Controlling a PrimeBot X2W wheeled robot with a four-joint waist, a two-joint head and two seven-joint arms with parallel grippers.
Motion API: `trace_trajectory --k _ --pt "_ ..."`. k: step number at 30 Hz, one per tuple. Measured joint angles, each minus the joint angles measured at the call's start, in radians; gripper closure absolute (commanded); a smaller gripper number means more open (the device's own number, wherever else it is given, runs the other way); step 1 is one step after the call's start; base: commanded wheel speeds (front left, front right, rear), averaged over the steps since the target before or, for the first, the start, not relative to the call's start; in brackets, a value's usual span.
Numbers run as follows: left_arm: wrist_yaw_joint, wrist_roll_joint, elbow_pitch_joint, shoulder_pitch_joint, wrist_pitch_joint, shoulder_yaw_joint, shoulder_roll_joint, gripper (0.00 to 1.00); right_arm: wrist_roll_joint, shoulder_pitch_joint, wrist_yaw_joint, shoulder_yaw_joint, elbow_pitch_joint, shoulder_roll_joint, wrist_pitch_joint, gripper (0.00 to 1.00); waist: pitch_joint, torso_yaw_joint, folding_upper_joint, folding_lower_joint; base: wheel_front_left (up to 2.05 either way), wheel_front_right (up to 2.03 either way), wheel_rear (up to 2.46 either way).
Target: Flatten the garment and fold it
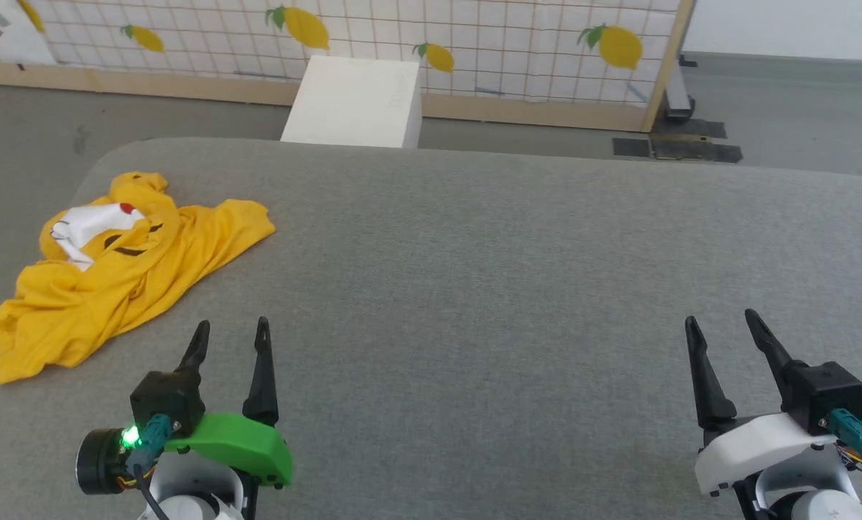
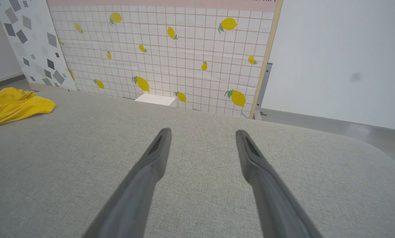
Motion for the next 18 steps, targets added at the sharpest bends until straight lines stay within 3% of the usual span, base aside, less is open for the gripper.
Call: trace_trajectory --k 18 --pt "-0.001 -0.054 0.013 0.001 -0.035 -0.002 0.0 0.0 -0.003 -0.017 0.0 0.034 0.017 0.0 -0.039 0.0 0.007 0.123 0.0 0.0 0.0 0.0 0.0"
